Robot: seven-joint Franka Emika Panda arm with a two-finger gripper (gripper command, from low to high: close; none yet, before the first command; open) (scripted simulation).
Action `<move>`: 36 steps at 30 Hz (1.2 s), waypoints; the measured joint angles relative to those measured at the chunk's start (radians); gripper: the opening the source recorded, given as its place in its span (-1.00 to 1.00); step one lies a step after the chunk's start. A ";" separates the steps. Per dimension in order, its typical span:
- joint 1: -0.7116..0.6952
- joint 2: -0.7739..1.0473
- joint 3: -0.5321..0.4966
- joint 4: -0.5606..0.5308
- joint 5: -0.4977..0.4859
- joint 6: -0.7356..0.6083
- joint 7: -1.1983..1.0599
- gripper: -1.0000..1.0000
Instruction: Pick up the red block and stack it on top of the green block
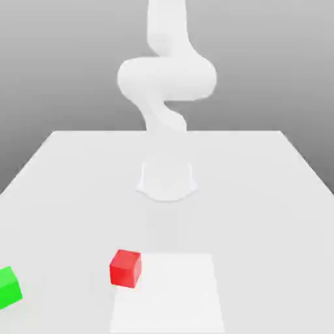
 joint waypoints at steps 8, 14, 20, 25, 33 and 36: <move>-0.117 0.278 0.042 -0.154 -0.127 0.150 0.097 0.00; -0.168 0.477 0.016 -0.267 -0.162 0.264 0.125 0.00; -0.184 0.655 -0.026 -0.385 -0.067 0.387 0.060 0.00; -0.189 0.770 -0.020 -0.422 0.044 0.483 -0.015 0.00; -0.186 0.954 -0.024 -0.401 0.043 0.639 -0.015 0.00; -0.184 0.967 -0.026 -0.400 0.040 0.650 -0.013 -1.00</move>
